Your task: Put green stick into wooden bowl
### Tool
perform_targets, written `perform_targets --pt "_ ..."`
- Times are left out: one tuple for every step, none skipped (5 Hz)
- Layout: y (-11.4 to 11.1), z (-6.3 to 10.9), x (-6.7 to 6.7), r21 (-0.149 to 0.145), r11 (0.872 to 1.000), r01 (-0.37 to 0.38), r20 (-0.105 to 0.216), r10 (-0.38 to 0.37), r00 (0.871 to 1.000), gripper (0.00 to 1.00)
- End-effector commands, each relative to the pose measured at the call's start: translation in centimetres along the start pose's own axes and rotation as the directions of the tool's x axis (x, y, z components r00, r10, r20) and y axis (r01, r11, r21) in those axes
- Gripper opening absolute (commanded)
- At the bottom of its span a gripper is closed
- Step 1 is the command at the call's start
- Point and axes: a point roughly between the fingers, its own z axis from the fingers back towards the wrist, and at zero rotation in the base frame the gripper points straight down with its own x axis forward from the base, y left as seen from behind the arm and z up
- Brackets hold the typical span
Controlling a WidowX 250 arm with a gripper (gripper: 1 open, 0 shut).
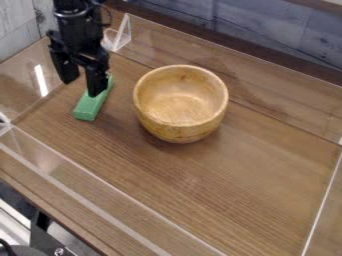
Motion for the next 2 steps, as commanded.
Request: perform_targets --pt "1.11 0.35 0.89 0.033 0.999 -0.029 0.047 0.028 0.998 1.0" --pt "1.19 -0.39 1.28 0.037 0.998 -0.051 0.049 0.049 0.998 1.0"
